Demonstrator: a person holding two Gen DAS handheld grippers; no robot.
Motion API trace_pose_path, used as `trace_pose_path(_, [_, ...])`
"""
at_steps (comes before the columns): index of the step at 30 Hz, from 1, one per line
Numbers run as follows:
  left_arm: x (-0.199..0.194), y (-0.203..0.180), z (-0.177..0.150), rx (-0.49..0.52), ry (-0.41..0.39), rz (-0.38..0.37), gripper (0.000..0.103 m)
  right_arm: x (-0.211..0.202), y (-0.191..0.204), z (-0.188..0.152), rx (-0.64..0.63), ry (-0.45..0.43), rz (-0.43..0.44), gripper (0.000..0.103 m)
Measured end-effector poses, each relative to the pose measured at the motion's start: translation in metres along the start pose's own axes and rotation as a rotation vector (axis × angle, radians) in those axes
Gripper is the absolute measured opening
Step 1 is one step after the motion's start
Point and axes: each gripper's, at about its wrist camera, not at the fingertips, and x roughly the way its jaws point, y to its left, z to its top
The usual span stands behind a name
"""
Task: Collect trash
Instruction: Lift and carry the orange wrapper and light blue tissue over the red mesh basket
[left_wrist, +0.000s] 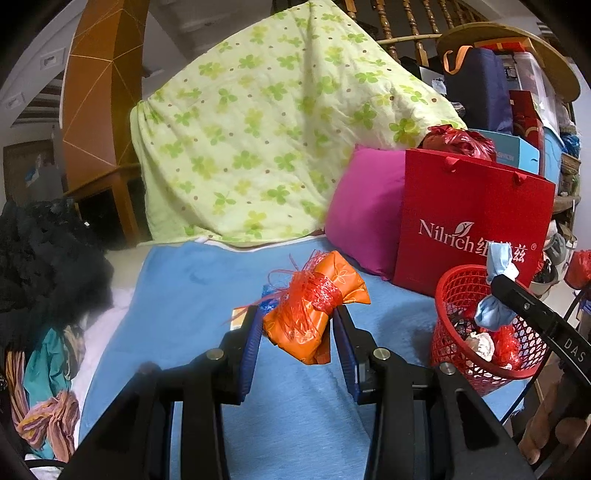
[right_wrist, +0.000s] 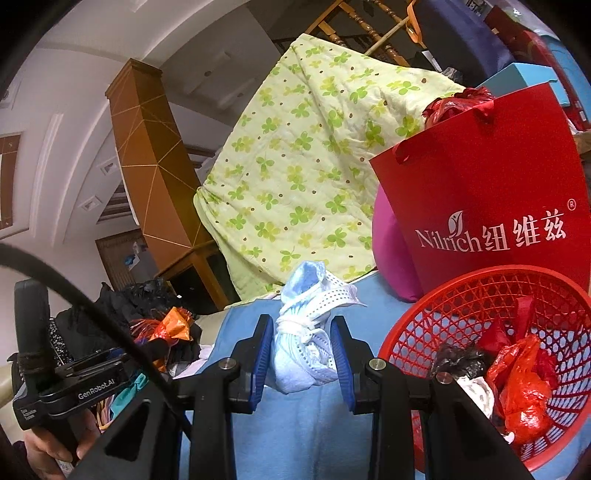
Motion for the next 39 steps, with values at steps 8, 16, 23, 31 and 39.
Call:
trace_pose_path(8, [0.002,-0.013,0.003,0.016,-0.001,-0.011,0.041,-0.006,-0.005,0.002,0.013,-0.013,-0.005,0.034])
trace_pose_path(16, [0.001,-0.023,0.004,0.029,-0.001,-0.024,0.041,-0.013,-0.012,0.004,0.023,-0.025,-0.013,0.034])
trace_pose_path(23, [0.001,-0.033,0.006,0.045,-0.005,-0.033,0.041,-0.020,-0.017,0.005,0.030,-0.033,-0.023,0.034])
trace_pose_path(31, [0.002,-0.045,0.008,0.062,-0.002,-0.047,0.041,-0.028,-0.024,0.006,0.039,-0.045,-0.031,0.034])
trace_pose_path(39, [0.003,-0.055,0.010,0.086,-0.004,-0.056,0.041,-0.035,-0.027,0.007,0.050,-0.057,-0.032,0.034])
